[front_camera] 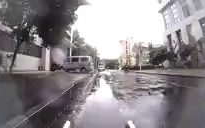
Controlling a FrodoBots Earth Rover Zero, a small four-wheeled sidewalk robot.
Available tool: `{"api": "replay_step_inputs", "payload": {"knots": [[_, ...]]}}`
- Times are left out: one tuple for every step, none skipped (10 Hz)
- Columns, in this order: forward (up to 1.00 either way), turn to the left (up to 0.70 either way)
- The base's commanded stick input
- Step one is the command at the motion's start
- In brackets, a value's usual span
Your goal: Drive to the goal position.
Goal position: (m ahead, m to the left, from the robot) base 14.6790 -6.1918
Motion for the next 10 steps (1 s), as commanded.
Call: {"api": "replay_step_inputs", "payload": {"knots": [[0.7,0.0],[0.7,0.0],[0.7,0.0],[0.7,0.0],[0.7,0.0],[0.7,0.0],[0.7,0.0],[0.7,0.0],[0.7,0.0],[0.7,0.0]]}}
